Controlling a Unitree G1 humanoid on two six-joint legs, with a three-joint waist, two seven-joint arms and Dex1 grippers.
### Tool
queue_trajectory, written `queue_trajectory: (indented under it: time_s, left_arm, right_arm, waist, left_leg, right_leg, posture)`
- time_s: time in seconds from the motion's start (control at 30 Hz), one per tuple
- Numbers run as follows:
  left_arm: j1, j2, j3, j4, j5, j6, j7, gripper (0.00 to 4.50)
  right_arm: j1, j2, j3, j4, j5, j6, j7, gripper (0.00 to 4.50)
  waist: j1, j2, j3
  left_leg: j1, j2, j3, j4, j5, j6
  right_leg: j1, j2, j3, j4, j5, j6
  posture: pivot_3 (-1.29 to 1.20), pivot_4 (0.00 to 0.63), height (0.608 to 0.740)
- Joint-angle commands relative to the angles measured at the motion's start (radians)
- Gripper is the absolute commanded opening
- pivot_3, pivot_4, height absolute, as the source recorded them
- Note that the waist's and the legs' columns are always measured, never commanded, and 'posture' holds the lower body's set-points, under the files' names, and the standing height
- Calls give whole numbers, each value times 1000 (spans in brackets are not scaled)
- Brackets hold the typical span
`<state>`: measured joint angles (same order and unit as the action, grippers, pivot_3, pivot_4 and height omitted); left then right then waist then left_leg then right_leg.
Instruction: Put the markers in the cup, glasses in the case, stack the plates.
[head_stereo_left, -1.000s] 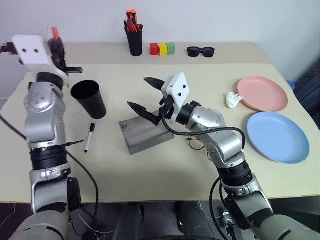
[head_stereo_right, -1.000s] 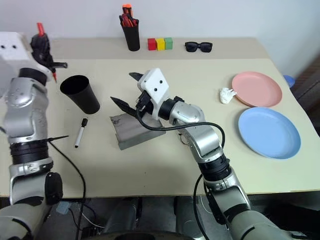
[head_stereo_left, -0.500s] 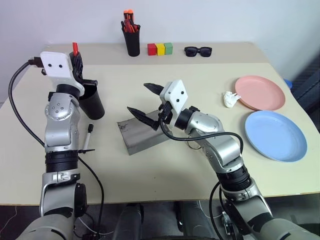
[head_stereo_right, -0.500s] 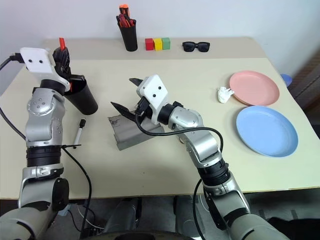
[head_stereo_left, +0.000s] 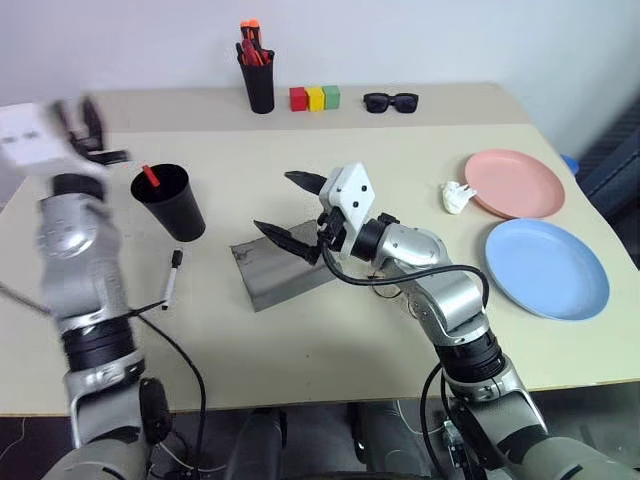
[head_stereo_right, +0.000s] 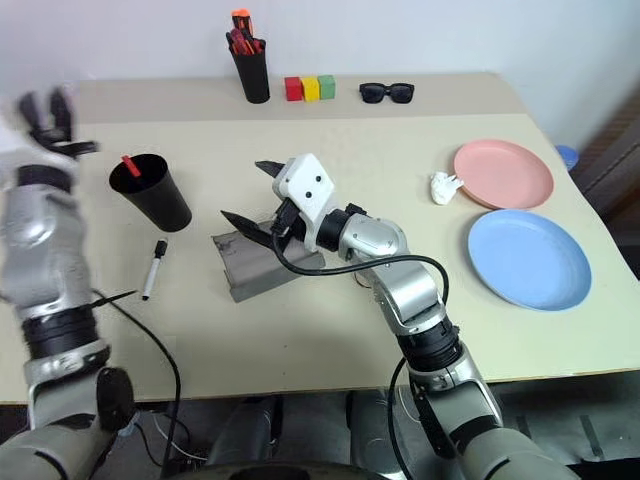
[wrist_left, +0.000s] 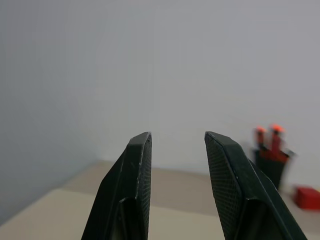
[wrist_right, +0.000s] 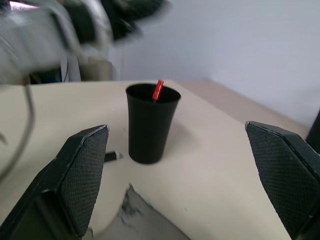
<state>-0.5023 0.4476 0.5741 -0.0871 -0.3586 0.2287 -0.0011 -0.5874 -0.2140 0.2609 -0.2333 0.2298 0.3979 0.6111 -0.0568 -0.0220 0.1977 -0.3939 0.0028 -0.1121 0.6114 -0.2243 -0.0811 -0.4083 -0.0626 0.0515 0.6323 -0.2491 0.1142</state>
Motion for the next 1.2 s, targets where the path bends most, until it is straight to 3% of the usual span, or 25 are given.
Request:
queue_trajectory:
  time_s: [0.03, 0.17, 0.27, 0.33, 0.47, 0.6, 1.1, 1.2]
  left_arm:
    - [109, 33, 125, -88, -135, 91, -46, 1663]
    - [371, 103, 88, -169, -232, 287, -220, 1663]
    - [524, 201, -83, -270, -185, 493, -257, 1663]
    - [546, 228, -131, -308, -166, 543, -245, 1663]
    - [478, 191, -160, -356, -194, 691, -164, 1663]
    - [337, 165, -220, -290, -141, 829, -72, 1663]
    - [200, 134, -288, -146, -64, 851, -114, 1663]
    - [200, 133, -270, -154, -55, 853, -109, 2486]
  right_arm:
    - [10, -33, -34, -33, 12, -14, 25, 4500]
    - [20, -68, -41, -29, 31, -7, 67, 4500]
    - [21, -82, -27, -34, 58, 0, 119, 4500]
    - [21, -80, -25, -37, 62, 3, 128, 4500]
    - [28, -73, -6, -55, 70, 12, 143, 4500]
    - [55, -67, 20, -88, 67, 25, 141, 4500]
    - [76, -59, 23, -125, 62, 53, 96, 4500]
    - [77, -59, 22, -126, 65, 56, 95, 4500]
  waist:
    - [3, 0, 0]
    - [9, 0, 0]
    - [15, -1, 0]
    - [15, -1, 0]
    - [13, 0, 0]
    - [13, 0, 0]
    - [12, 0, 0]
    - [12, 0, 0]
  left_leg:
    - [0, 0, 0, 0, 0, 0]
    - [1, 0, 0, 0, 0, 0]
    - [1, 0, 0, 1, 0, 0]
    - [1, 0, 0, 1, 0, 0]
    - [1, 0, 0, 1, 0, 0]
    - [1, 1, 0, 0, 0, 0]
    - [0, 0, 0, 0, 0, 0]
    - [1, 0, 0, 0, 0, 0]
  right_leg:
    - [0, 0, 0, 0, 0, 0]
    - [2, 0, 0, -1, 0, 0]
    - [2, 0, 0, -1, -3, -4]
    - [3, 0, 0, -2, -3, -5]
    - [3, 0, 0, -2, -3, -5]
    - [2, 1, 0, -1, -2, -4]
    - [1, 0, 0, -2, -1, -1]
    - [1, 0, 0, -2, -1, -1]
  posture:
    - [0, 150, 740]
    - [0, 150, 740]
    - [0, 150, 740]
    - [0, 150, 740]
    - [0, 150, 740]
    - [0, 150, 740]
    - [0, 150, 740]
    - [0, 150, 740]
